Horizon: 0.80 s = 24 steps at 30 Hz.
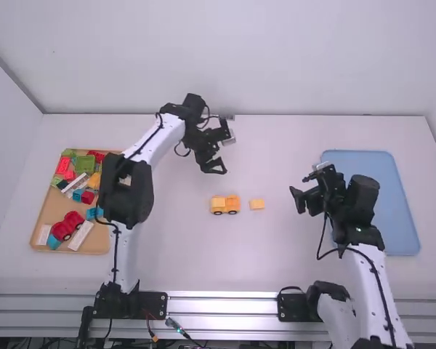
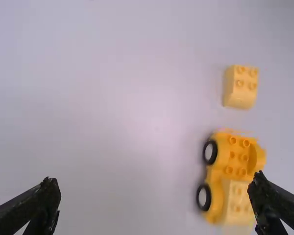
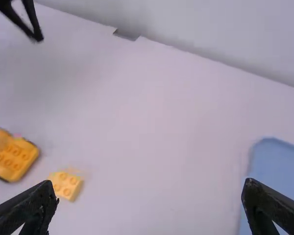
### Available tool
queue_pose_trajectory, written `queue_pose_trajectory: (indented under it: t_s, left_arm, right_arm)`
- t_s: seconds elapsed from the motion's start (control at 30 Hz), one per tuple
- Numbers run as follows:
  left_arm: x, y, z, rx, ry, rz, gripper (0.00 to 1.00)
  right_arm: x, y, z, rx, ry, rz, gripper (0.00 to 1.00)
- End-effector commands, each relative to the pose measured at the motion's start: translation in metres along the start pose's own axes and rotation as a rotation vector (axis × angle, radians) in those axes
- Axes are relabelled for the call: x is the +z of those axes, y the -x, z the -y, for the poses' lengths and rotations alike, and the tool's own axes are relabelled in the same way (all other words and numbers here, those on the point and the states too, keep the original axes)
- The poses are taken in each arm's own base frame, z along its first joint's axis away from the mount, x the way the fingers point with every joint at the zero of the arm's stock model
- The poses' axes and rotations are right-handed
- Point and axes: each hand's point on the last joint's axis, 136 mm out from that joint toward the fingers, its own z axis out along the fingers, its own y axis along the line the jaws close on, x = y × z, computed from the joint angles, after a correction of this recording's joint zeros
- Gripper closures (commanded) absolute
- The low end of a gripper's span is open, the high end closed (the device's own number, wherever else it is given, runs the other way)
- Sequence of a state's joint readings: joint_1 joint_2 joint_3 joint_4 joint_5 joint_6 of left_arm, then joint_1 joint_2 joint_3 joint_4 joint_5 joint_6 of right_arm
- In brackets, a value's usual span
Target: Assemble lego blocks to make yellow taxi
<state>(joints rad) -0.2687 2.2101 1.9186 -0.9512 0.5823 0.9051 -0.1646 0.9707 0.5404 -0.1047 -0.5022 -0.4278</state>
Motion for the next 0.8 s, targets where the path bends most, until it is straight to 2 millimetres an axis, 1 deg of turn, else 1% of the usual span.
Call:
queue_pose_trajectory:
  t_s: [0.0,0.03,0.07,0.13,0.17,0.23,0.27,0.33,0.37,0.4,0.47,0.5,0.57,0.63,0.7,0.73,0.77]
  left_arm:
    - [-0.021,0.014,0.008,0.045,-0.055,0.127,0.01]
    - [-0.025,0.01,0.005,0.047,-0.065,0.158,0.01]
    - [-0.026,0.008,0.004,0.047,-0.067,0.166,0.01]
    - [-0.029,-0.005,-0.003,0.029,-0.071,0.204,0.01]
    - [-0.029,-0.006,-0.004,0.028,-0.07,0.205,0.01]
    - [-0.026,-0.016,-0.006,0.018,-0.064,0.199,0.01]
    - [-0.024,-0.018,-0.006,0.021,-0.059,0.195,0.01]
    - [-0.021,-0.022,-0.003,0.056,-0.032,0.199,0.01]
    - [-0.02,-0.022,-0.003,0.058,-0.026,0.198,0.01]
    - [-0.02,-0.026,-0.008,0.042,0.031,0.182,0.01]
    - [-0.027,-0.034,-0.023,-0.024,0.17,0.146,0.01]
    - [-0.034,-0.038,-0.026,-0.031,0.25,0.135,0.01]
    - [-0.042,-0.042,-0.018,0.016,0.294,0.145,0.01]
    - [-0.051,-0.048,0.009,0.138,0.286,0.171,0.01]
    - [-0.057,-0.052,0.024,0.181,0.278,0.19,0.01]
    - [-0.063,-0.056,0.033,0.201,0.278,0.204,0.01]
    - [-0.064,-0.058,0.039,0.207,0.27,0.218,0.01]
  right_arm:
    - [0.012,0.017,0.0,-0.027,0.0,-0.038,0.01]
    - [0.02,0.022,-0.006,-0.056,0.025,-0.072,0.01]
    - [0.022,0.023,-0.008,-0.062,0.031,-0.084,0.01]
    - [0.042,0.031,-0.019,-0.128,0.074,-0.178,0.01]
    - [0.044,0.031,-0.02,-0.134,0.076,-0.184,0.01]
    - [0.057,0.032,-0.03,-0.209,0.131,-0.258,0.01]
    - [0.06,0.031,-0.033,-0.226,0.144,-0.277,0.01]
    - [0.072,0.029,-0.041,-0.28,0.201,-0.364,0.01]
    - [0.073,0.028,-0.041,-0.28,0.203,-0.37,0.01]
    - [0.079,0.027,-0.041,-0.281,0.211,-0.408,0.01]
    - [0.089,0.026,-0.042,-0.285,0.228,-0.45,0.01]
    - [0.094,0.025,-0.044,-0.288,0.247,-0.471,0.01]
    - [0.1,0.022,-0.046,-0.312,0.274,-0.497,0.01]
    - [0.103,0.015,-0.052,-0.368,0.321,-0.532,0.01]
    - [0.101,0.01,-0.058,-0.419,0.36,-0.555,0.01]
    - [0.098,0.005,-0.063,-0.465,0.396,-0.577,0.01]
    - [0.095,0.0,-0.067,-0.504,0.425,-0.6,0.01]
